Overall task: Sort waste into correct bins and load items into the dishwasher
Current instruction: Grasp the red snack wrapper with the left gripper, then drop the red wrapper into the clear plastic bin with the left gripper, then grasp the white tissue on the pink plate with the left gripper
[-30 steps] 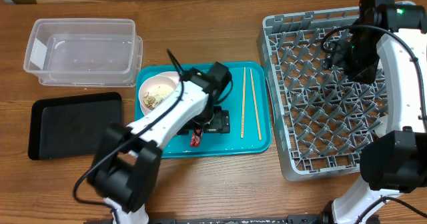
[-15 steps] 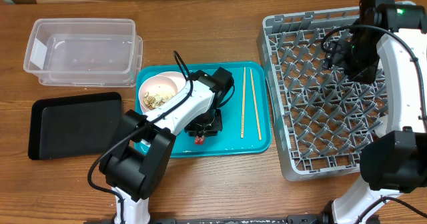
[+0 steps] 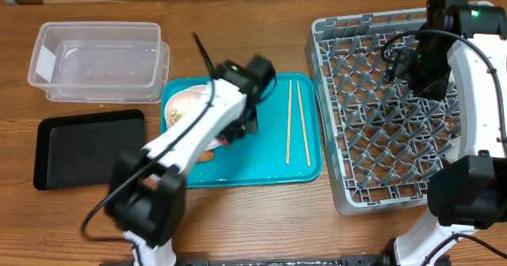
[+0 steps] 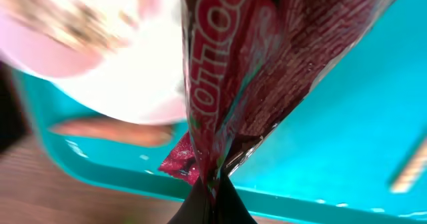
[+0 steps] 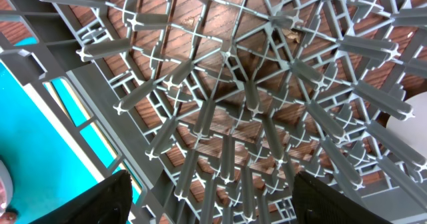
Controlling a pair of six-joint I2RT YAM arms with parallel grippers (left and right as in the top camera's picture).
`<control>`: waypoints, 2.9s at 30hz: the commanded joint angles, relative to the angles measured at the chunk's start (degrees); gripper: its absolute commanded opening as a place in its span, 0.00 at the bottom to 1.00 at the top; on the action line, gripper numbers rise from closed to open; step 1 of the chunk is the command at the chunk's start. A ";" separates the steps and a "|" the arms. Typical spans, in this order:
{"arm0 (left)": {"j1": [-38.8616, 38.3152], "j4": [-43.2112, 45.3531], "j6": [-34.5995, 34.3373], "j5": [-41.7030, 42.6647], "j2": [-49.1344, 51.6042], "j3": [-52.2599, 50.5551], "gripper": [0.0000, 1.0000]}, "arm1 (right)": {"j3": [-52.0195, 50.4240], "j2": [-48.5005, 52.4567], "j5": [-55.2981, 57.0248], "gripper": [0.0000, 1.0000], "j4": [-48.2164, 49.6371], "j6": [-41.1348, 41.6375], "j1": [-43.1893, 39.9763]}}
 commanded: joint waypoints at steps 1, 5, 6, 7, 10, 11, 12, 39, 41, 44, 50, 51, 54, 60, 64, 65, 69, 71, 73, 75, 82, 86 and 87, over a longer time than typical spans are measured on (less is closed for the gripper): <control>4.11 -0.28 0.09 -9.60 -5.99 4.35 0.04 | 1.46 -2.08 0.59 0.79 0.13 0.20 0.02; 13.03 3.65 0.13 -15.02 -7.61 4.79 0.04 | 1.46 -2.08 0.57 0.79 0.09 0.20 0.02; 15.45 5.07 0.13 -14.99 -7.39 4.76 0.04 | 1.46 -2.08 0.57 0.79 0.09 0.20 0.02; 17.44 6.47 0.13 -14.97 -7.15 4.76 0.04 | 1.46 -2.08 0.57 0.79 0.09 0.20 0.02; 24.02 12.81 0.13 -13.35 -5.44 4.76 0.04 | 1.46 -2.08 0.57 0.79 0.07 0.20 0.02; 26.99 16.24 0.31 -11.98 -4.15 4.76 0.04 | 1.46 -2.08 0.57 0.79 -0.09 0.20 0.02; 28.11 17.70 0.59 -11.26 -3.63 4.76 0.04 | 1.46 -2.08 0.57 0.79 -0.15 0.20 0.02; 11.56 -0.96 4.48 9.20 0.87 9.49 0.51 | 1.46 -2.08 1.57 0.79 -0.57 -1.09 0.02; 8.37 -2.05 0.39 6.54 0.87 8.17 0.52 | 1.46 -2.08 1.57 0.79 -0.59 -1.09 0.02; 5.01 -2.29 -5.27 4.48 0.87 5.62 0.57 | 1.46 -2.08 1.55 0.79 -0.61 -1.09 0.02; 3.93 2.58 -10.71 0.57 0.87 -1.77 0.61 | 1.46 -2.08 1.38 0.79 -0.79 -1.09 0.02; 4.02 3.96 -10.71 0.59 0.87 -2.99 0.61 | 1.46 -2.08 1.38 0.79 -0.79 -1.09 0.02; 4.11 7.13 -10.69 0.52 0.87 -6.25 0.61 | 1.46 -2.08 1.36 0.79 -0.87 -1.09 0.02; 4.11 13.03 -10.69 -0.92 0.87 -11.45 0.60 | 1.46 -2.08 0.96 0.79 -1.01 -1.09 0.02; 4.13 16.28 -10.69 -3.15 0.90 -13.97 0.58 | 1.46 -2.08 0.96 0.79 -1.01 -1.09 0.02; 4.15 16.57 -10.69 -3.63 0.87 -14.12 0.58 | 1.46 -2.08 0.96 0.79 -1.03 -1.09 0.02; 4.15 18.34 -10.67 -4.13 0.90 -14.36 0.51 | 1.46 -2.08 0.96 0.79 -1.03 -1.09 0.02; 4.13 18.67 -10.69 -4.11 0.90 -14.38 0.33 | 1.46 -2.08 0.98 0.79 -1.03 -1.09 0.02; 4.13 18.82 -10.69 -4.13 1.05 -14.38 0.23 | 1.46 -2.08 0.98 0.79 -1.09 -1.09 0.02; 4.13 18.97 -10.69 -4.04 1.40 -14.38 0.17 | 1.46 -2.08 0.98 0.79 -1.18 -1.09 0.02; 4.13 18.93 -10.67 -3.91 2.38 -14.84 0.17 | 1.46 -2.08 1.01 0.79 -1.18 -1.09 0.02; 4.13 18.95 -10.67 -3.91 2.91 -14.86 0.04 | 1.46 -2.08 1.01 0.79 -1.18 -1.11 0.02; 4.13 18.93 -10.64 -3.89 2.89 -14.80 0.04 | 1.46 -2.08 1.01 0.79 -1.18 -1.11 0.02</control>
